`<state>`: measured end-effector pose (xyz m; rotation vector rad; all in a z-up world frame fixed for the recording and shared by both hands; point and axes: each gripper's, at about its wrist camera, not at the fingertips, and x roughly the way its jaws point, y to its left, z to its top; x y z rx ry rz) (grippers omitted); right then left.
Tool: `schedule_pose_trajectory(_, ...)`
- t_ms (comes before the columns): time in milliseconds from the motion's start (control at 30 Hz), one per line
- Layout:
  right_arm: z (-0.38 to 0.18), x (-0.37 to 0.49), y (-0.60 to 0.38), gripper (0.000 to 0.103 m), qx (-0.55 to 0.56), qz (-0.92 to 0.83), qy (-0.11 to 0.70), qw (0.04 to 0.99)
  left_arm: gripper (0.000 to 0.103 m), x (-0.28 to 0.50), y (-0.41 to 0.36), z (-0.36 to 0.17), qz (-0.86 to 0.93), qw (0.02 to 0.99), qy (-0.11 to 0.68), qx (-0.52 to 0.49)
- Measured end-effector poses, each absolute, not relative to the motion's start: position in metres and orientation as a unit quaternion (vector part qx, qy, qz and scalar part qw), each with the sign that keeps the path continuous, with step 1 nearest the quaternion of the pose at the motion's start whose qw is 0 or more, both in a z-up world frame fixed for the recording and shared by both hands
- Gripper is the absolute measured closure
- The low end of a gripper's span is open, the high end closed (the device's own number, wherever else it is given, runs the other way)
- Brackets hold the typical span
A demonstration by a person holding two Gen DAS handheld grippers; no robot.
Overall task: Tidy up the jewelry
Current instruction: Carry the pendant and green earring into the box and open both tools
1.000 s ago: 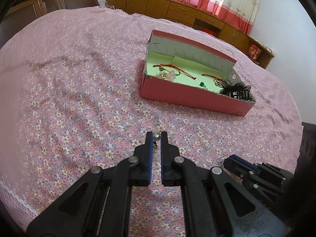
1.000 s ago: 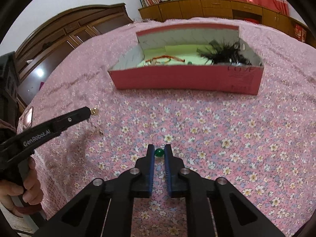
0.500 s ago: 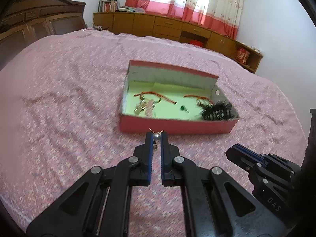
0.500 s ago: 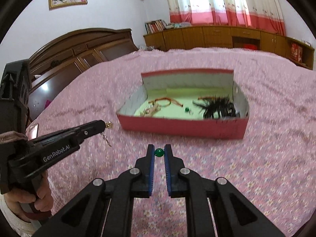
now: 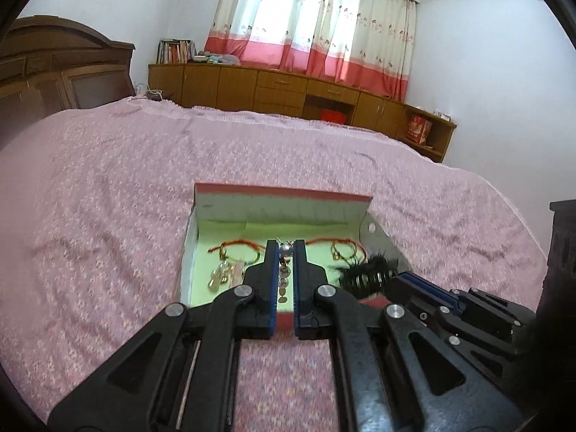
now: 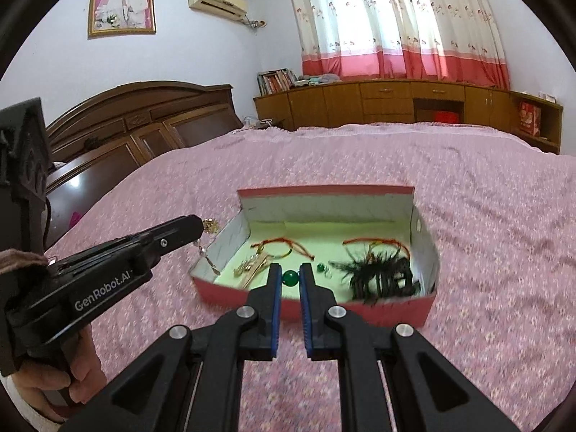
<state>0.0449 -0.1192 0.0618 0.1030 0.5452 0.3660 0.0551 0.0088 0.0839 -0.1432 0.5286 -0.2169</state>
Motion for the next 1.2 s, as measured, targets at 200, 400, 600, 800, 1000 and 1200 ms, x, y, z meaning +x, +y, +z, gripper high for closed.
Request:
schedule_pose_trajectory(200, 0.059, 0.071, -0.12, 0.092, 0.05, 0.172, 0.262, 0.948, 0.103, 0.079, 0.011, 0.075, -0.095, 0.958, 0.26, -0.078)
schedule_pose_trajectory(400, 0.053, 0.098, -0.12, 0.092, 0.052, 0.159, 0.255, 0.952, 0.103, 0.103, 0.008, 0.06, -0.076, 0.959, 0.263, -0.073)
schedule_pose_trajectory(600, 0.038, 0.12, -0.121, 0.092, 0.049, 0.14, 0.259, 0.954, 0.103, 0.12, 0.003, 0.046, -0.07, 0.96, 0.262, -0.064)
schedule_pose_trajectory(800, 0.02, 0.14, -0.122, 0.092, 0.051, 0.133, 0.278, 0.95, 0.103, 0.136, 0.005, 0.025, -0.059, 0.955, 0.282, -0.073)
schedule_pose_trajectory(1000, 0.006, 0.155, -0.122, 0.092, 0.049, 0.123, 0.298, 0.945, 0.103, 0.147, 0.007, 0.01, -0.052, 0.948, 0.304, -0.076)
schedule_pose_trajectory(1200, -0.003, 0.164, -0.121, 0.091, 0.049, 0.117, 0.32, 0.939, 0.103, 0.153, 0.004, 0.005, -0.047, 0.943, 0.32, -0.074)
